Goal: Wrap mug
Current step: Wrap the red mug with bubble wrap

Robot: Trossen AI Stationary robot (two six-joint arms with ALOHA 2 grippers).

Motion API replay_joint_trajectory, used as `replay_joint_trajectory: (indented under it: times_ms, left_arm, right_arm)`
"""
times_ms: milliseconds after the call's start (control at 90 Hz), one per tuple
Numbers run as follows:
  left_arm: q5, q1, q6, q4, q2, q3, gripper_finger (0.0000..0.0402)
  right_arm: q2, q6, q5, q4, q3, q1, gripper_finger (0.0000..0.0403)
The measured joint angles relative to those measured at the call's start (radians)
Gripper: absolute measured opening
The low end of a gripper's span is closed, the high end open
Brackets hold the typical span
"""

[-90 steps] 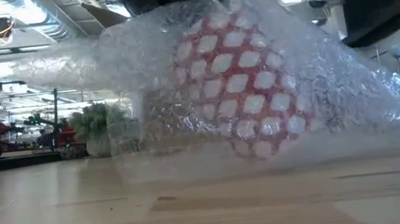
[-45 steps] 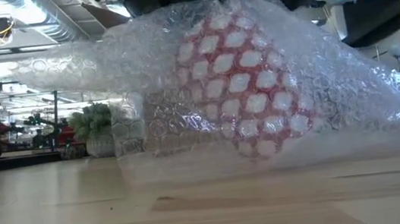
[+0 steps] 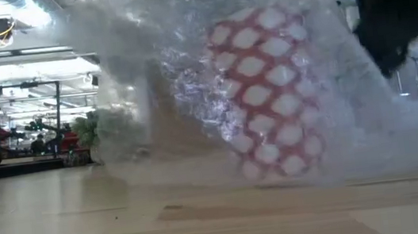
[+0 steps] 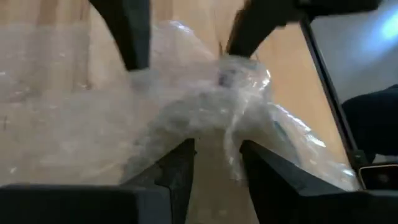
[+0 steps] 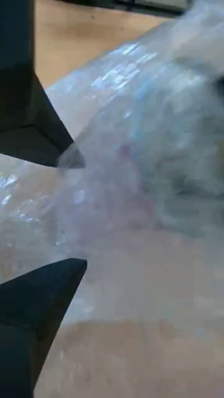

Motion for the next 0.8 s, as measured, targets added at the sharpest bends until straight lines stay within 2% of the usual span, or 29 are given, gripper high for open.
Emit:
replay_joint_trajectory:
  times_ms: [56,144,244,456,656,800]
  left_arm:
    - [0.005,0.0,0.002,0.01,0.0,0.0,0.012]
    - [0.017,0.0,0.011,0.024,0.0,0.0,0.012]
    - [0.018,0.0,0.01,0.016,0.0,0.0,0.012]
    - [0.022,-0.001,0.007,0.002,0.0,0.0,0.012]
    - [0.017,-0.001,0.01,-0.008,0.0,0.0,0.012]
    - [0.014,-0.001,0.005,-0.009,0.0,0.0,0.012]
  right_arm:
    - [0.028,-0.008,-0.003,0.066,-0.017,0.0,0.0237]
    - [0.064,-0.017,-0.003,0.07,-0.009,-0.008,0.0237]
    - [0.059,-0.031,-0.05,0.038,0.004,-0.01,0.0237]
    - [-0.048,-0.004,-0.159,-0.247,0.094,-0.006,0.0237]
    - [-0.104,-0.003,-0.142,-0.547,0.233,-0.01,0.0237]
    - [-0.105,-0.005,-0.029,-0.62,0.346,-0.007,0.0237]
